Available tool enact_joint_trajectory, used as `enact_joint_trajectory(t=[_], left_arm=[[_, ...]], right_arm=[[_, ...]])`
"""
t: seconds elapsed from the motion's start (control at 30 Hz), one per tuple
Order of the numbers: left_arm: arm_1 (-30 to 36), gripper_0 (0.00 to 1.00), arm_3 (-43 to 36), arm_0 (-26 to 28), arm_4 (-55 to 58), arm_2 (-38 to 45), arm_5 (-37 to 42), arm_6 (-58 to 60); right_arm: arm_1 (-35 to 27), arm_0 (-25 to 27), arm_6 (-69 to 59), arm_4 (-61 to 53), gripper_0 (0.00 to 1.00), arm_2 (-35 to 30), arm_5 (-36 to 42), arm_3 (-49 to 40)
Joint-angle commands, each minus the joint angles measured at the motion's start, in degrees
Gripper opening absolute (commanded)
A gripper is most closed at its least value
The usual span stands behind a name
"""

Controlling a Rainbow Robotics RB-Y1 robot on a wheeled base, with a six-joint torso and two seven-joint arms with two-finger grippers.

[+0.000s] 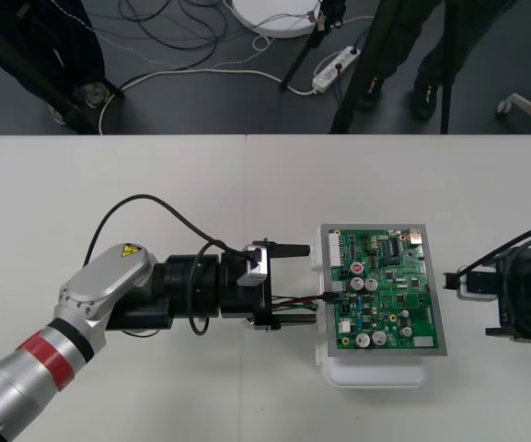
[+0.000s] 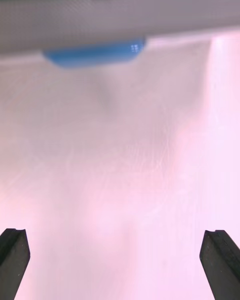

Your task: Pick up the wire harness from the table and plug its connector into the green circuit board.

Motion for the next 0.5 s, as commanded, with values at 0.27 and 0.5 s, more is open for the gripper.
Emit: enact_joint_trajectory(t=[0.27, 0.5], left_arm=[[10.11, 1.0, -8.05, 4.73, 2.19, -0.06, 1.55, -2.37], [16.0, 1.0, -9.1, 6.76, 2.11, 3.36, -5.31, -0.7]], right_arm=[[-4.51, 9.37, 3.84, -13.5, 1.0, -17.2, 0.71, -0.7], [-4.95, 10.34, 6.3, -22.82, 1.0, -22.47, 2.47, 0.18]])
